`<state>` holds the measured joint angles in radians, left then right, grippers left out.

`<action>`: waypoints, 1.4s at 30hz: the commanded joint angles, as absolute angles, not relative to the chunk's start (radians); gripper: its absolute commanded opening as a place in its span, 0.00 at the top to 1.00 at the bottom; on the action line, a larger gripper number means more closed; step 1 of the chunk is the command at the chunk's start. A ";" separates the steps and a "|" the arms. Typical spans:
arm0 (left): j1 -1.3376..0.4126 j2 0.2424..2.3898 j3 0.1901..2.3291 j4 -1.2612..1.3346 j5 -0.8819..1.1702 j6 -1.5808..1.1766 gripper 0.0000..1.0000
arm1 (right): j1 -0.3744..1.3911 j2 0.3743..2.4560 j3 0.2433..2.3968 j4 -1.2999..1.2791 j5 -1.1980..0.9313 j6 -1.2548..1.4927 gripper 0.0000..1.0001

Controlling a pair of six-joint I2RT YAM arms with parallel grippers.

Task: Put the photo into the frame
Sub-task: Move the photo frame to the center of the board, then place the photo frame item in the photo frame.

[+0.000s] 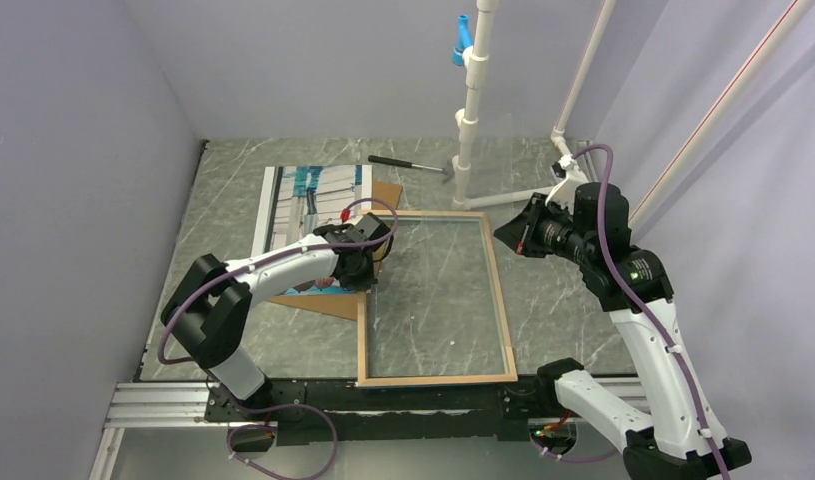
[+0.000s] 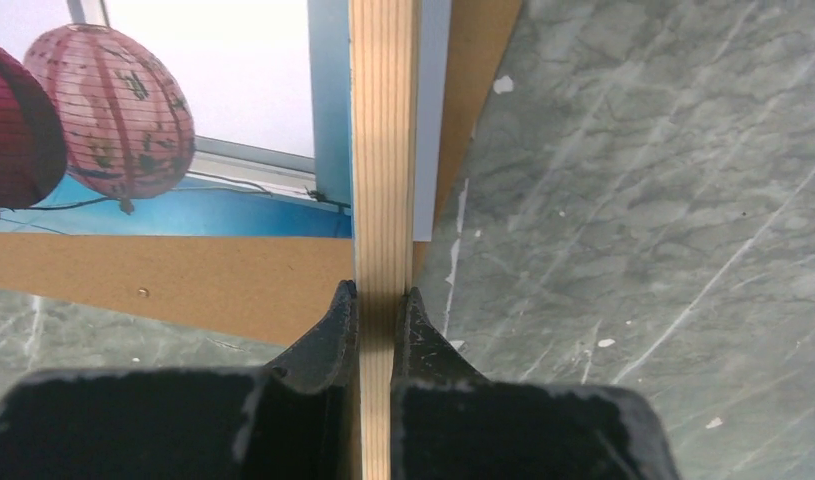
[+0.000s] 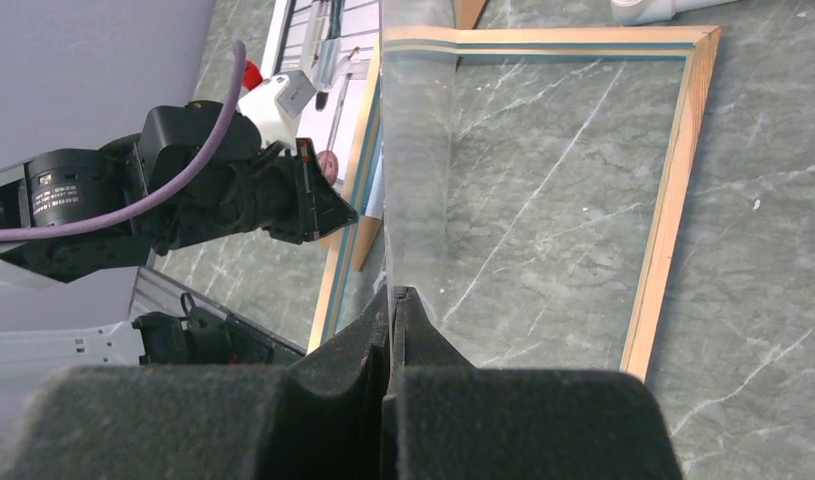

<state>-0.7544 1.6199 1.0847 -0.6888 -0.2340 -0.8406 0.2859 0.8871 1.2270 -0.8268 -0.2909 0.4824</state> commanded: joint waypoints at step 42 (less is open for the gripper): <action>-0.462 1.199 0.568 -0.131 0.124 -0.704 0.47 | 0.267 1.060 1.069 -0.526 -0.765 0.650 1.00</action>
